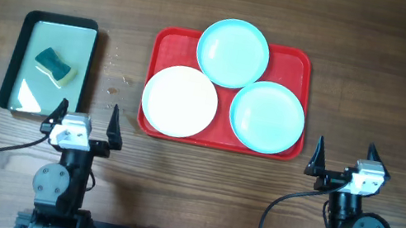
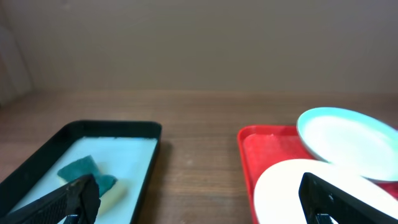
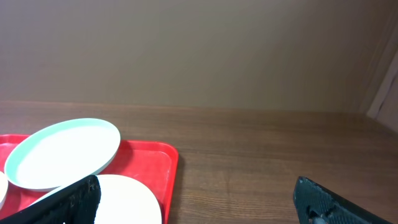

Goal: Clean dirty plates on tray and stack at the side

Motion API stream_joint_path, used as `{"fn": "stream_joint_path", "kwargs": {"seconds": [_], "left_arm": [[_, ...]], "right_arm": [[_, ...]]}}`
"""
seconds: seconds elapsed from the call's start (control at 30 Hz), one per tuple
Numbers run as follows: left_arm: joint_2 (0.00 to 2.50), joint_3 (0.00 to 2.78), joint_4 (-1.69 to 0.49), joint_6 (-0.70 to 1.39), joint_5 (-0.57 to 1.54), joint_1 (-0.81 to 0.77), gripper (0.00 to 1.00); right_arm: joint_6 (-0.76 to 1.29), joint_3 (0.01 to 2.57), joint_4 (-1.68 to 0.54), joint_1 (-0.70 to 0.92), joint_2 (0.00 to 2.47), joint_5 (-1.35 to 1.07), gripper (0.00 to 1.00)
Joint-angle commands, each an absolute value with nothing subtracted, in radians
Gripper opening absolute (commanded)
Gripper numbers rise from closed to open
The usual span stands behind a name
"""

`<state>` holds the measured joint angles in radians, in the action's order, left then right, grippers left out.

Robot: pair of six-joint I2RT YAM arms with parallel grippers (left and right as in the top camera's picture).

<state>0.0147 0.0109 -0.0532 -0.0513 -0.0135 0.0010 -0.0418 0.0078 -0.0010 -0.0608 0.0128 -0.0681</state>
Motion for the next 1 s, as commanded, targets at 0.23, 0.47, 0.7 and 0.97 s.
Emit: {"fn": "stream_joint_path", "kwargs": {"seconds": [0.23, 0.47, 0.7, 0.97], "left_arm": [[0.005, 0.006, 0.157, -0.060, 0.809, -0.005, 1.00], [0.005, 0.012, 0.599, -0.060, 0.900, -0.004, 1.00], [0.117, 0.230, 0.410, -0.185, 0.708, -0.002, 1.00], [0.671, 0.820, -0.400, -0.196, 0.286, -0.003, 1.00]], "right_arm": [[-0.025, 0.005, 0.001, -0.065, 0.009, -0.055, 1.00], [-0.025, 0.005, 0.001, -0.065, 0.009, -0.055, 1.00], [-0.025, 0.005, 0.001, -0.065, 0.009, -0.055, 1.00], [-0.025, 0.005, 0.001, -0.065, 0.009, -0.055, 1.00]]}}
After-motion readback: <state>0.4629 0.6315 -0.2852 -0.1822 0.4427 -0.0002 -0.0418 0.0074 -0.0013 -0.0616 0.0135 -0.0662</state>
